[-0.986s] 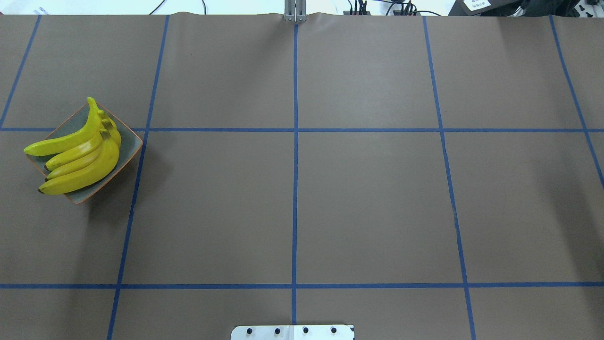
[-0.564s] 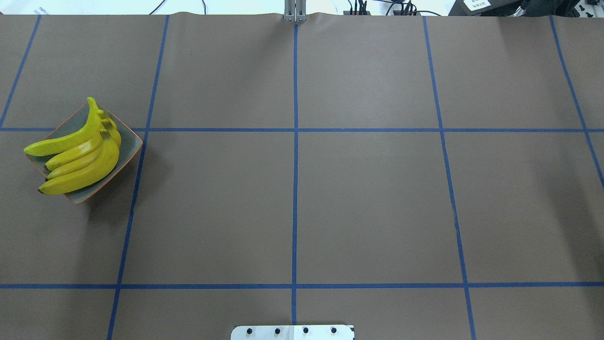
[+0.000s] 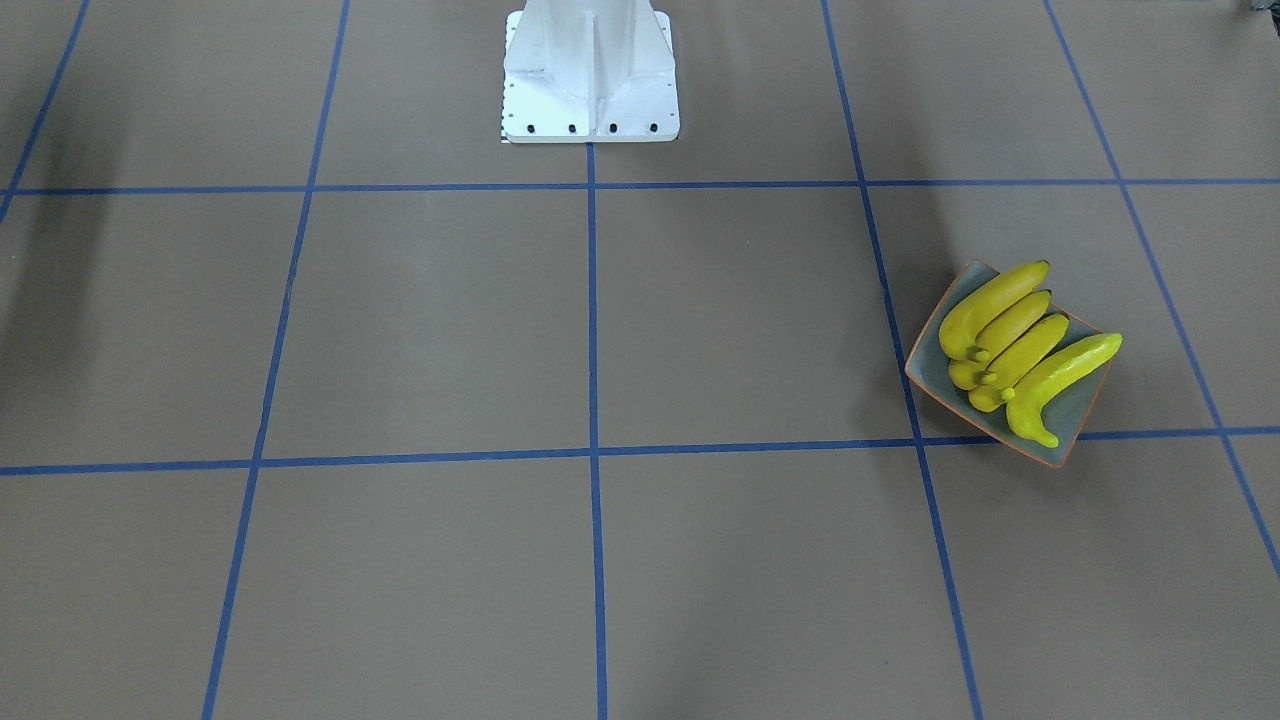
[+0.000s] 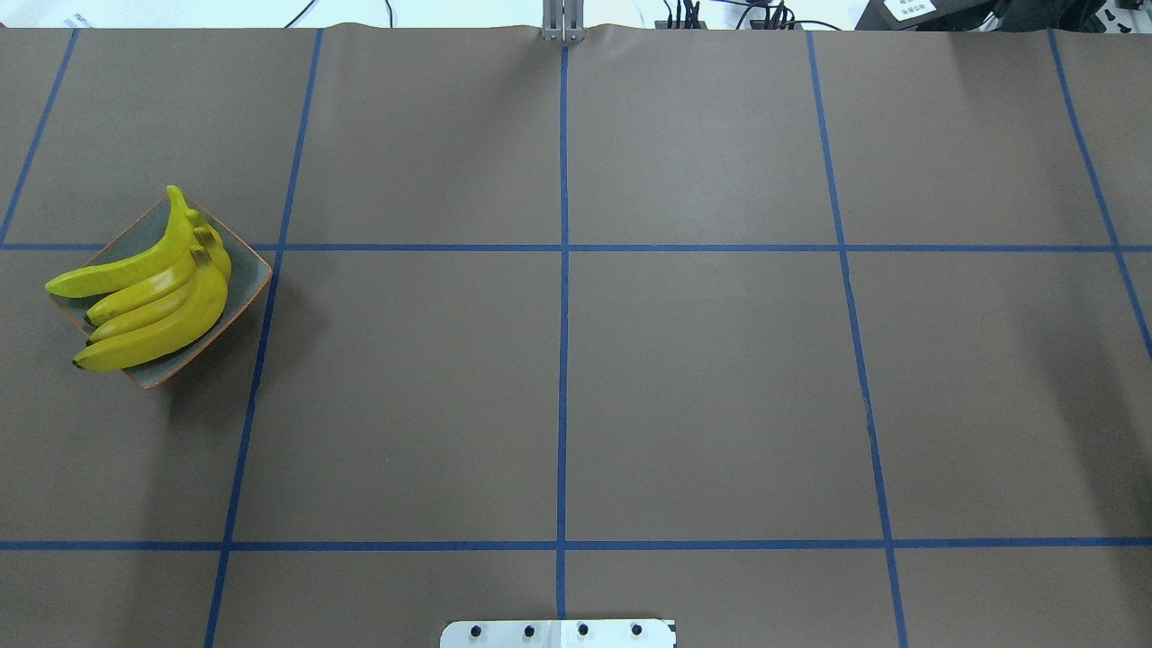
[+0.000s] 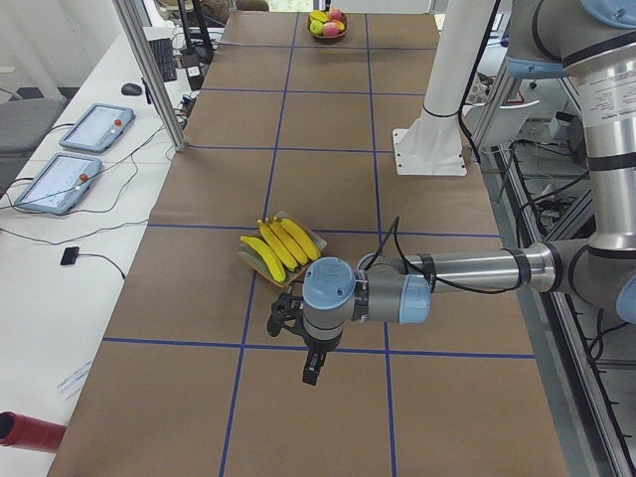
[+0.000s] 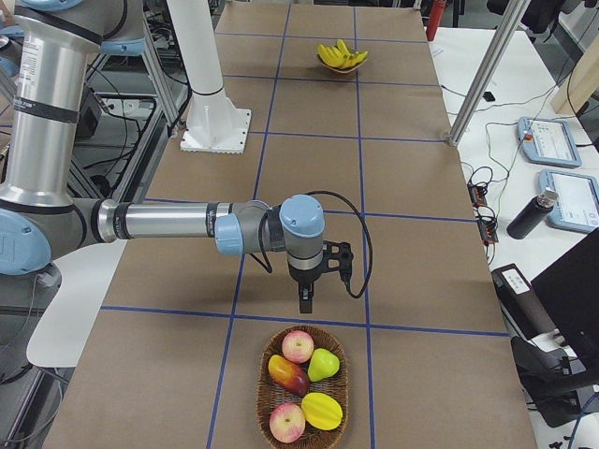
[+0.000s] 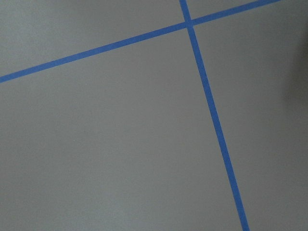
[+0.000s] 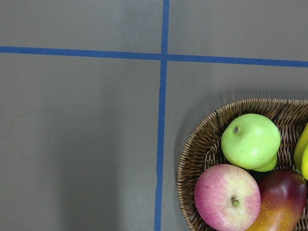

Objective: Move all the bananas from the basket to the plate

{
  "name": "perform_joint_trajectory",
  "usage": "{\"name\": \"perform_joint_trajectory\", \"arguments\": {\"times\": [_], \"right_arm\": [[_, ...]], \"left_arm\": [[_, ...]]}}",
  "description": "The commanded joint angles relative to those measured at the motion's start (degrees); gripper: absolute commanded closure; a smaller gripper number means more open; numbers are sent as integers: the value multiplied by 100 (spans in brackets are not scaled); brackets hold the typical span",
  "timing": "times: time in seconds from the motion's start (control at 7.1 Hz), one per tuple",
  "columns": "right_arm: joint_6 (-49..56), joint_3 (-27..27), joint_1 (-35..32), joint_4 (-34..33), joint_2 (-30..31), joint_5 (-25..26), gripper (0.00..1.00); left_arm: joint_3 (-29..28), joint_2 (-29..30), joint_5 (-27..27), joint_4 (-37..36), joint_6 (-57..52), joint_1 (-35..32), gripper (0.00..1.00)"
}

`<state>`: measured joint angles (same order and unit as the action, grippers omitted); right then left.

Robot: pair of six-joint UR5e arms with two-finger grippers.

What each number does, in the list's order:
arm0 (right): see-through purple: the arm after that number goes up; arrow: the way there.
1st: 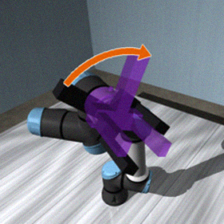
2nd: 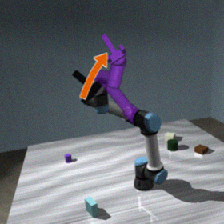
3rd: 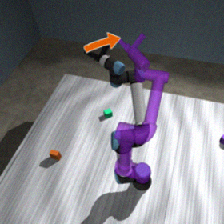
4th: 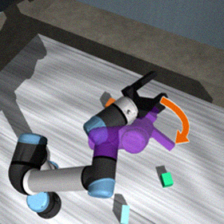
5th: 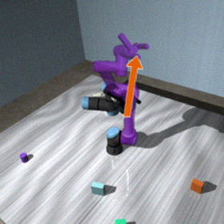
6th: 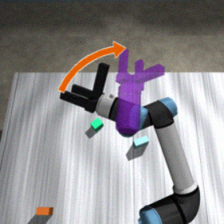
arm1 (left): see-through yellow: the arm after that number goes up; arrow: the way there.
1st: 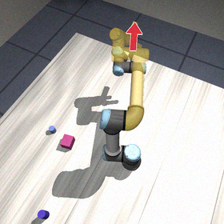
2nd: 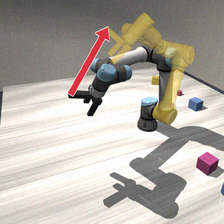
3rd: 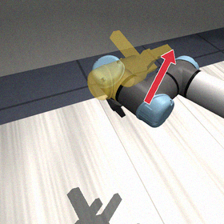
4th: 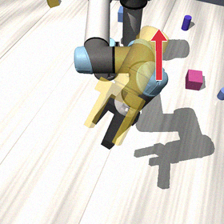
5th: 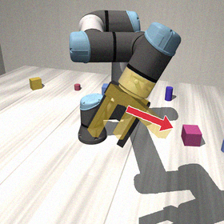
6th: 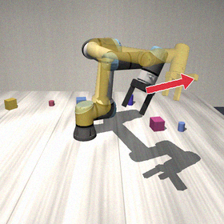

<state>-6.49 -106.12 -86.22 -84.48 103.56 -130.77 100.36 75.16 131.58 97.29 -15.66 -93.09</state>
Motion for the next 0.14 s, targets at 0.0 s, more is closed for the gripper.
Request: {"name": "perform_joint_trajectory", "arguments": {"times": [0.0], "right_arm": [[68,4,0,20,-20,-10,0]], "left_arm": [[18,25,-80,0,1,2,0]]}}
